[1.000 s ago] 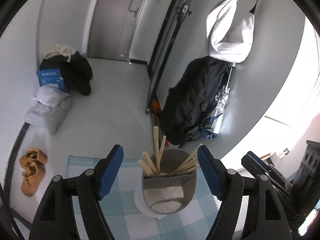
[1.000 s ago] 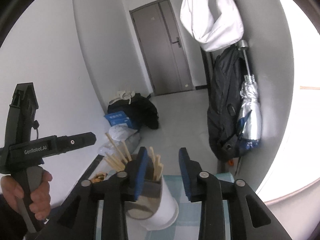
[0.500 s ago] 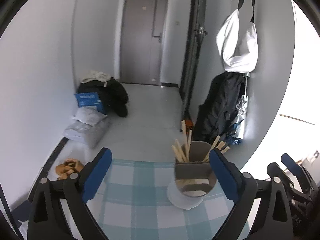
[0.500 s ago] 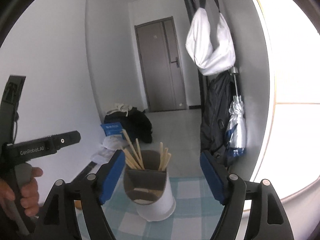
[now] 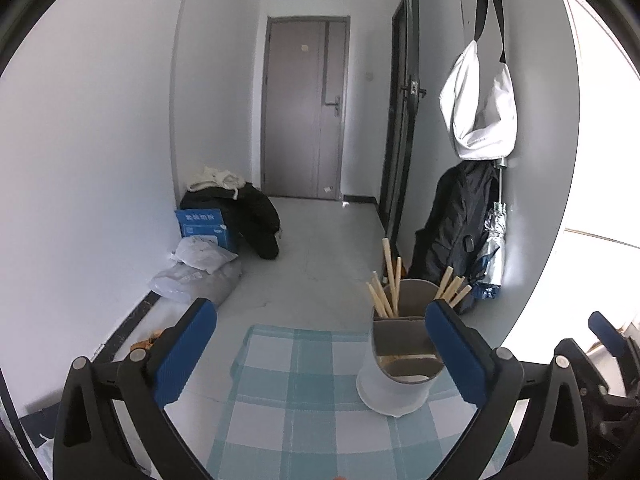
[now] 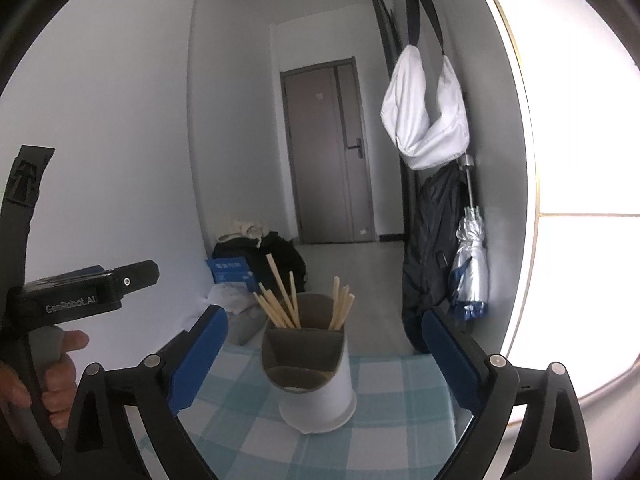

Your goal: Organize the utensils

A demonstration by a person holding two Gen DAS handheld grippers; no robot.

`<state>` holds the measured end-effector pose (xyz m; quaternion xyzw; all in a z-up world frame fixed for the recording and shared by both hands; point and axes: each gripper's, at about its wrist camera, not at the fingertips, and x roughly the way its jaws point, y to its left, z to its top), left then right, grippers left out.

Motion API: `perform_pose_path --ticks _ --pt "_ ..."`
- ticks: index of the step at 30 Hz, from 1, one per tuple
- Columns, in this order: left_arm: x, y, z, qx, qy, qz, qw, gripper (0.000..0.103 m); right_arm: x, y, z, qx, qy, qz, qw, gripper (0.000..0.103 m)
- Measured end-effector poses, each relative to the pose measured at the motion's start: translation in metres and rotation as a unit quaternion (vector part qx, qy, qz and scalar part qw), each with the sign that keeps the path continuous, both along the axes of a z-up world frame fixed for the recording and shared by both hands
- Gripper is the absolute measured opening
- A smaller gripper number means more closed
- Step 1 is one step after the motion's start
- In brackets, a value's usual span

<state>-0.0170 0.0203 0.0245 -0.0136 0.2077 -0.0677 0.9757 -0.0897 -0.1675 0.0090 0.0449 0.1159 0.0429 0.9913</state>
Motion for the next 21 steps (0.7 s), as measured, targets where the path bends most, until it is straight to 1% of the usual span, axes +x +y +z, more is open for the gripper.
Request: perform_pose_path --ticks 3,7,12,17,21 --pt "0.0 0.0 -0.005 0.01 -0.008 0.006 0.9999 0.102 -0.003 0.0 -0.004 -0.001 -0.002 -0.001 1.0 0.1" --pt "-0.001 0.0 -0.01 0.013 -0.008 0.009 0.9998 0.102 -0.002 -0.001 -0.009 0.003 0.008 -0.004 1.0 0.101" --pt "0.003 -0.005 -0.017 0.017 -0.005 0.006 0.9998 0.102 -0.001 0.0 -0.01 -0.003 0.008 -0.005 1.0 0.101" --pt "0.004 -0.009 -0.027 0.023 -0.01 0.003 0.9997 0.102 0.003 -0.001 -0.017 0.006 0.024 -0.008 1.0 0.101" --pt "0.009 -0.008 -0.034 0.02 0.004 0.003 0.9998 0.102 0.004 -0.001 -0.018 0.006 0.027 -0.012 1.0 0.101"
